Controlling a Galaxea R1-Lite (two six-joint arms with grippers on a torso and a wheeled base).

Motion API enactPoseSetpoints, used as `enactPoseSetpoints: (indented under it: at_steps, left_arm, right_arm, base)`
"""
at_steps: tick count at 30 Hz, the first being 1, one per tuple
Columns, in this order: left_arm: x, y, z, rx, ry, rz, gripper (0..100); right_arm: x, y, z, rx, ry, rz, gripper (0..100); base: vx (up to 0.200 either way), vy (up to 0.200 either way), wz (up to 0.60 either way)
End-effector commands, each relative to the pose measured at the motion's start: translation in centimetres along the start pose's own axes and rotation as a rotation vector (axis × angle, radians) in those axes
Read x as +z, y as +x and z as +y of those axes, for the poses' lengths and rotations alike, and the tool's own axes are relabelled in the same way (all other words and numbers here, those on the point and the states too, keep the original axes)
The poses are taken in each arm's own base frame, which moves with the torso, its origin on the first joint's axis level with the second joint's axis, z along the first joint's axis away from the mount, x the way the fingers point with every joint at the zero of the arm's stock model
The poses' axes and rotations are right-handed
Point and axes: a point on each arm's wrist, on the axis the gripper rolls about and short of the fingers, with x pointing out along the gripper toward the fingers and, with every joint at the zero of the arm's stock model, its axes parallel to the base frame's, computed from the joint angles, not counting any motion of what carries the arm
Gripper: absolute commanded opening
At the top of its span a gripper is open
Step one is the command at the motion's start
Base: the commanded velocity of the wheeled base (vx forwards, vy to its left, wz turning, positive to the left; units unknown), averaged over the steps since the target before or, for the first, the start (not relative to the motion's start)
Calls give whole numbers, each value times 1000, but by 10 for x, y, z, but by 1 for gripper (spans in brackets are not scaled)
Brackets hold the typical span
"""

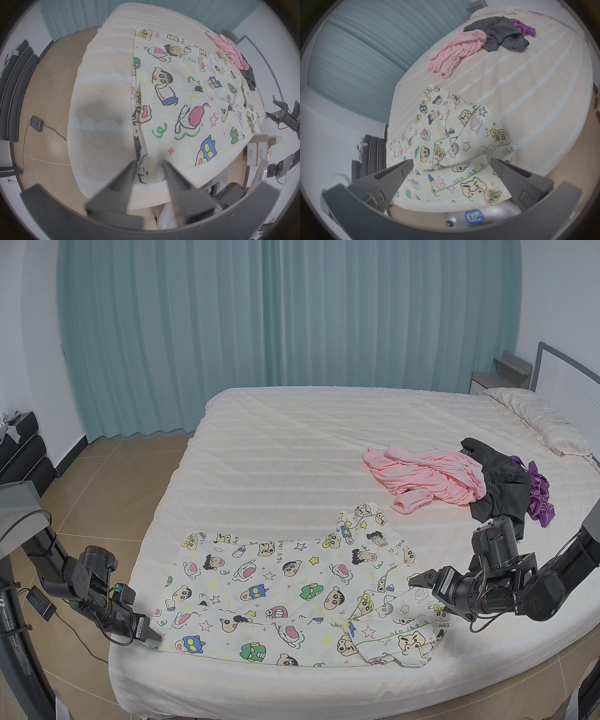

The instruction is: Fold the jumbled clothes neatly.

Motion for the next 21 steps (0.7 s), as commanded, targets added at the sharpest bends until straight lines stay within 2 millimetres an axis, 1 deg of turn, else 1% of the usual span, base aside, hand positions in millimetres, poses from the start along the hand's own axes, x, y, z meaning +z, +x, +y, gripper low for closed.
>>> enactPoseSetpoints:
  at_steps: [1, 4, 6, 9, 11, 12, 13, 14, 15, 18, 21]
  left_arm:
    - [7, -4, 1, -14, 2, -43, 100]
    - [15, -12, 6, -34, -3, -99, 100]
    - [26, -16, 10, -44, -8, -142, 100]
    - [42, -20, 14, -73, -54, -199, 100]
    - [47, -21, 14, -95, -65, -215, 100]
    - [50, -21, 15, -120, -70, -226, 100]
    - [53, -19, 16, -147, -65, -233, 100]
    - [53, -18, 16, -150, -64, -232, 100]
    - [54, -14, 18, -161, -62, -230, 100]
    - [56, -4, 19, -167, -52, -214, 100]
    - [52, 3, 20, -171, -27, -194, 100]
  right_arm:
    - [9, 0, -29, -5, -29, 67, 100]
    - [13, 9, -47, 6, -83, 131, 100]
    - [14, 16, -57, 13, -126, 171, 100]
    - [16, 26, -68, 59, -187, 224, 100]
    - [17, 29, -71, 80, -219, 232, 100]
    - [17, 32, -73, 103, -263, 233, 100]
    - [17, 38, -75, 130, -311, 228, 100]
    - [17, 39, -75, 132, -318, 225, 100]
    - [16, 46, -78, 140, -351, 219, 100]
    - [16, 59, -80, 168, -384, 193, 100]
    - [17, 64, -80, 237, -399, 180, 100]
  base:
    - [0, 0, 0]
    - [0, 0, 0]
    - [0, 0, 0]
    - [0, 0, 0]
    - [0, 0, 0]
    - [0, 0, 0]
    - [0, 0, 0]
    - [0, 0, 0]
    - [0, 0, 0]
    - [0, 0, 0]
    - [0, 0, 0]
